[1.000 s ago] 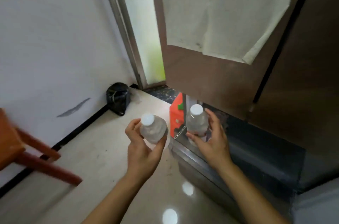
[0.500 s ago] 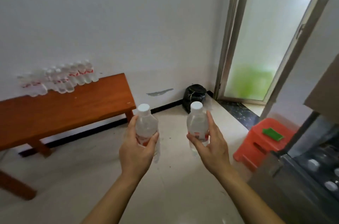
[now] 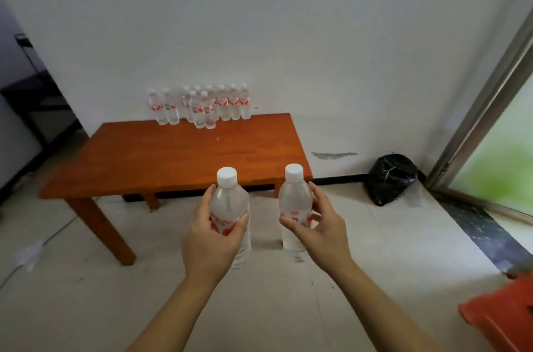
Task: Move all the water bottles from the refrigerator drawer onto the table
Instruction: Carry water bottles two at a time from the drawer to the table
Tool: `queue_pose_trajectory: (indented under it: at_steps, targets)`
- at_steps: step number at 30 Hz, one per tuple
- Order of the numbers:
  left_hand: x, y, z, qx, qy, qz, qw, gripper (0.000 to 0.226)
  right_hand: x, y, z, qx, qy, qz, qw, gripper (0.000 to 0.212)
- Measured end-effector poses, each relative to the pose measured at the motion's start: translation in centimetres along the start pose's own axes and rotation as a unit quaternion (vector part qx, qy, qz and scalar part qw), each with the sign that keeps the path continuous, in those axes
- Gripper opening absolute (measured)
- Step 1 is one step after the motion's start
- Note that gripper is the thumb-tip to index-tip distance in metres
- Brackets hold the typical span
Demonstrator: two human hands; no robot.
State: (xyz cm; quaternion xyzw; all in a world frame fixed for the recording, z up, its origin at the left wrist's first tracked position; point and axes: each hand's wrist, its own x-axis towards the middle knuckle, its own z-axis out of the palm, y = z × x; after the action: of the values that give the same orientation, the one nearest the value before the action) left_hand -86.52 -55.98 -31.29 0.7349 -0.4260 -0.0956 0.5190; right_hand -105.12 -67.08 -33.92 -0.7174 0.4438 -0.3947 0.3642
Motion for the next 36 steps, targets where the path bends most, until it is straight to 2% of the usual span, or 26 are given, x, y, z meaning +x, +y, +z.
queue_pose_trajectory:
  at_steps: [9,19,27,31,36]
  targets:
    - [15.6,-7.4,0.3,0.000,0.033,-0.028,0.999,0.078,14.9,1.6,12.0,0.084,-0.031,0.015,0.996,0.084]
    - [35.8,-10.8,0.8,0.007,0.065,-0.012,0.998,0.075,35.9,-0.6,21.8,0.084,-0.067,0.002,0.994,0.084]
    - [48.3,-17.2,1.8,0.007,0.076,-0.035,0.996,0.072,45.9,0.1,30.0,0.056,-0.080,0.007,0.995,0.084]
    - [55.3,-21.9,3.0,0.003,0.059,-0.054,0.997,0.076,50.4,1.5,34.3,0.021,-0.068,0.033,0.997,0.083]
    - [63.5,-27.3,3.9,0.011,0.018,-0.068,0.997,0.069,56.6,2.2,38.6,-0.042,-0.034,0.079,0.995,0.084]
